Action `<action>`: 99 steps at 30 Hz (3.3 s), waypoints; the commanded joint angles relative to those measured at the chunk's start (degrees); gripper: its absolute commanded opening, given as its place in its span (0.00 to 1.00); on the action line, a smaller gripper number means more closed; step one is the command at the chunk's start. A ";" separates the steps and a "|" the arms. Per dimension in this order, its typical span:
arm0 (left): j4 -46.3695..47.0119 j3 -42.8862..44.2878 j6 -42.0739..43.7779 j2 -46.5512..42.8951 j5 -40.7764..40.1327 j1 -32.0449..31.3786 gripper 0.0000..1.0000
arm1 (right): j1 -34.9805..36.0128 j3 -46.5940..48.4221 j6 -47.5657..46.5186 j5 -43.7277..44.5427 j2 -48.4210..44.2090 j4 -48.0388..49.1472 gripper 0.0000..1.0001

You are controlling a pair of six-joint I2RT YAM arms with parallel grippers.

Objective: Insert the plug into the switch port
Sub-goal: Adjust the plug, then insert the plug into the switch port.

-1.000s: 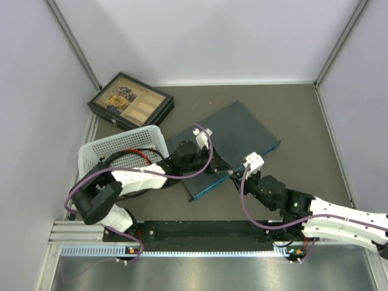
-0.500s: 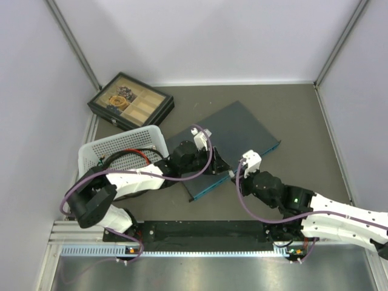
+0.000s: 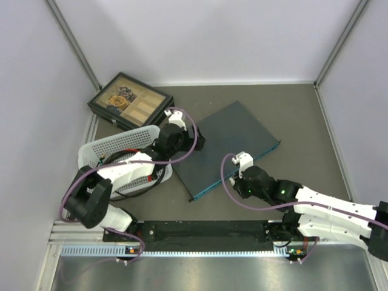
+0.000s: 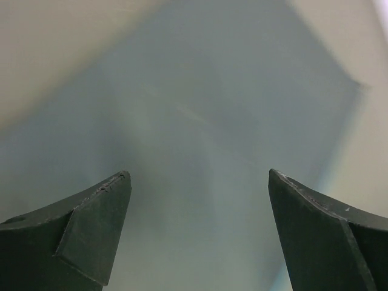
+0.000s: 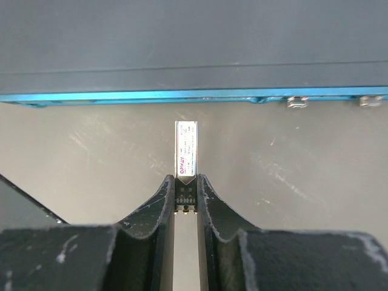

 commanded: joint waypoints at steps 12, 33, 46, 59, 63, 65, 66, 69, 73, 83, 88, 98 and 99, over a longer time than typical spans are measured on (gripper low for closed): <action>-3.63 9.69 10.59 13.25 4.08 11.15 0.98 | -0.91 2.63 -3.55 -2.28 10.57 7.05 0.00; -5.74 10.84 13.84 14.75 4.26 11.06 0.98 | -1.53 8.26 -3.73 -0.79 20.07 5.82 0.00; -5.92 10.93 13.76 14.66 4.26 11.06 0.97 | -1.61 8.35 -2.32 1.14 19.45 3.97 0.00; -5.83 10.75 13.41 14.48 4.69 11.06 0.97 | -2.05 8.43 -2.49 1.32 19.54 6.43 0.00; -5.92 10.84 13.41 14.40 4.70 11.06 0.97 | -2.05 8.52 -2.49 0.62 19.98 7.14 0.00; -5.92 10.84 13.41 14.39 4.87 11.06 0.97 | -2.05 8.70 -2.49 0.44 20.24 7.22 0.00; -5.92 10.84 13.41 14.48 4.96 11.06 0.97 | -2.05 8.87 -2.58 0.36 20.24 7.40 0.00; -5.92 10.84 13.32 14.40 4.87 11.06 0.97 | -2.05 9.14 -2.67 -0.26 20.24 7.66 0.00; -5.92 10.84 13.23 14.39 4.87 11.06 0.97 | -2.05 9.31 -2.67 -1.40 20.24 8.02 0.00; -6.01 10.84 13.14 14.13 4.96 11.06 0.97 | -2.05 10.19 -2.67 -1.84 19.19 8.02 0.00; -6.10 10.84 13.14 14.31 4.87 11.06 0.97 | -2.05 10.10 -2.41 -2.55 18.57 7.93 0.00; -6.27 10.67 13.05 14.04 4.96 11.06 0.97 | -2.05 10.28 -2.06 -3.25 18.22 8.37 0.00; -6.27 10.67 13.05 14.04 4.87 11.06 0.97 | -1.97 10.28 -2.06 -3.42 18.22 8.28 0.00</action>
